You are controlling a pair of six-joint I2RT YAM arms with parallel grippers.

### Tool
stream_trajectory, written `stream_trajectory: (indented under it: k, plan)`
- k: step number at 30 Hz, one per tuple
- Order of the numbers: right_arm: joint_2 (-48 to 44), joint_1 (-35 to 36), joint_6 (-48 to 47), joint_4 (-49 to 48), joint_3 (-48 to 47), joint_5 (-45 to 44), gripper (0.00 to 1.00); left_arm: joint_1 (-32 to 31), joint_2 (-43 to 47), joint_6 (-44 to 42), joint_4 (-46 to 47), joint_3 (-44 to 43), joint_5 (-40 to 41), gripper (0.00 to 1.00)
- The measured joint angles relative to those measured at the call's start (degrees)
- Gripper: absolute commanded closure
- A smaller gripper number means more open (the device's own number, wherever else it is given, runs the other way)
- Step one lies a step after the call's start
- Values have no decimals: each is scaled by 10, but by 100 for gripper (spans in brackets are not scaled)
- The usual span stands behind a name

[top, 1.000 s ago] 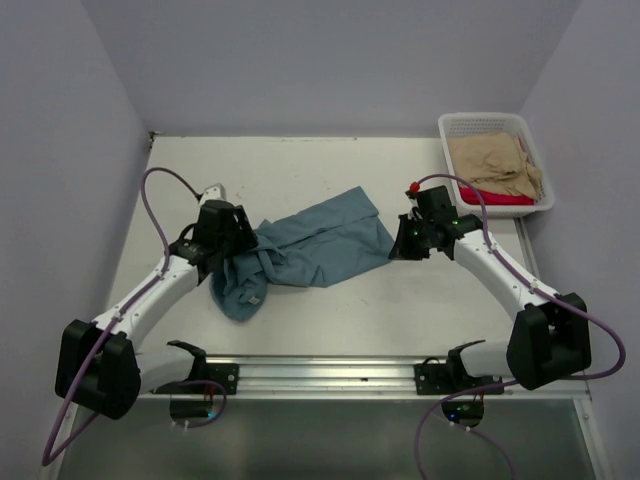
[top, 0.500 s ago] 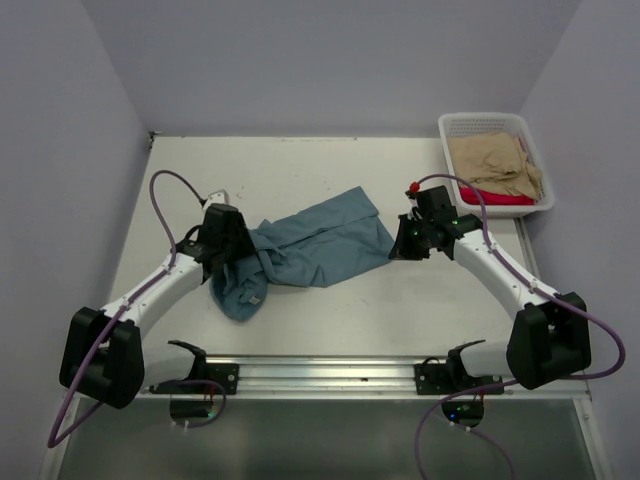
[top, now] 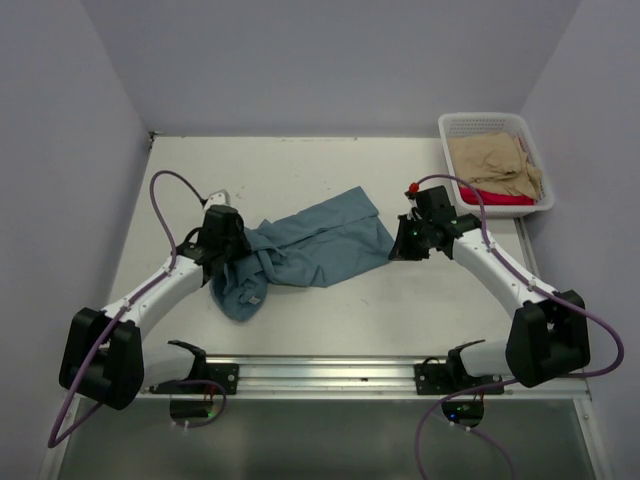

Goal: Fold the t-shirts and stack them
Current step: Flatten the tshirt out

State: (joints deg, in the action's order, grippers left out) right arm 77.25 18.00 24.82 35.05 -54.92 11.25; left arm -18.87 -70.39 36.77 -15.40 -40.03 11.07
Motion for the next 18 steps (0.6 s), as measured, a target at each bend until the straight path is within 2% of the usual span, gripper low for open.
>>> stream_trajectory:
  k: [6, 7, 13, 17, 18]
  plan:
    - [1, 0, 0, -4, 0, 0, 100, 0, 0, -8, 5, 0, 13, 92]
    - [2, 0, 0, -5, 0, 0, 100, 0, 0, -9, 6, 0, 15, 100]
    - [36, 0, 0, -23, -6, -20, 100, 0, 1, -14, 12, 0, 17, 100]
    - [114, 0, 3, -26, -59, -59, 74, 0, 15, -15, 11, 0, 16, 100]
    - [143, 0, 4, -29, -84, -65, 62, 0, 21, -15, 10, 0, 16, 100]
